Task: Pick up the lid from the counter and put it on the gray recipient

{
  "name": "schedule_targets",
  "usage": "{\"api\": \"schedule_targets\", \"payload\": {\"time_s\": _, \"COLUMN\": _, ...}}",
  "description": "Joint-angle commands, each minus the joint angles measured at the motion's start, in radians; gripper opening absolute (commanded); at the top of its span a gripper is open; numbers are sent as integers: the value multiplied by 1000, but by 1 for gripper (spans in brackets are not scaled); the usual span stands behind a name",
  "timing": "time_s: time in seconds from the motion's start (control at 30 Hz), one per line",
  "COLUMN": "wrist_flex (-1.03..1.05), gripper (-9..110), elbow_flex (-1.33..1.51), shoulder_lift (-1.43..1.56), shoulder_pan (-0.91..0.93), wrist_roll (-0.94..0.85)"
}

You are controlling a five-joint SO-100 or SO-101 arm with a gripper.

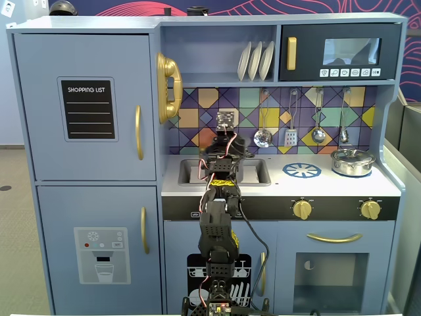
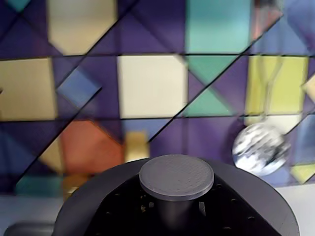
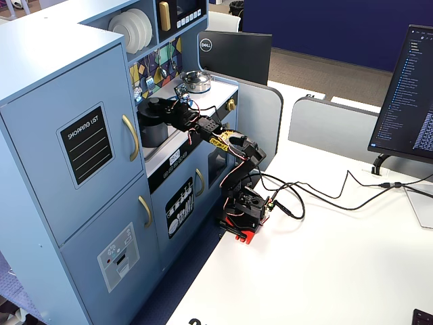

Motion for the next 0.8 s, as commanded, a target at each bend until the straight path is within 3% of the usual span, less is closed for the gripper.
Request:
{"api": "schedule_targets", "payload": {"time_s": 0.0, "wrist_flex": 0, "gripper": 0, "elbow_flex": -64, "shoulder_lift": -3, "shoulder_pan": -3, "wrist_roll": 8}}
{"api": "schedule_targets", "payload": {"time_s": 0.77, "wrist_flex": -31, "gripper": 0, "elbow_flex": -14, "shoulder_lift": -40, "shoulder_pan": -51, "wrist_roll": 2}}
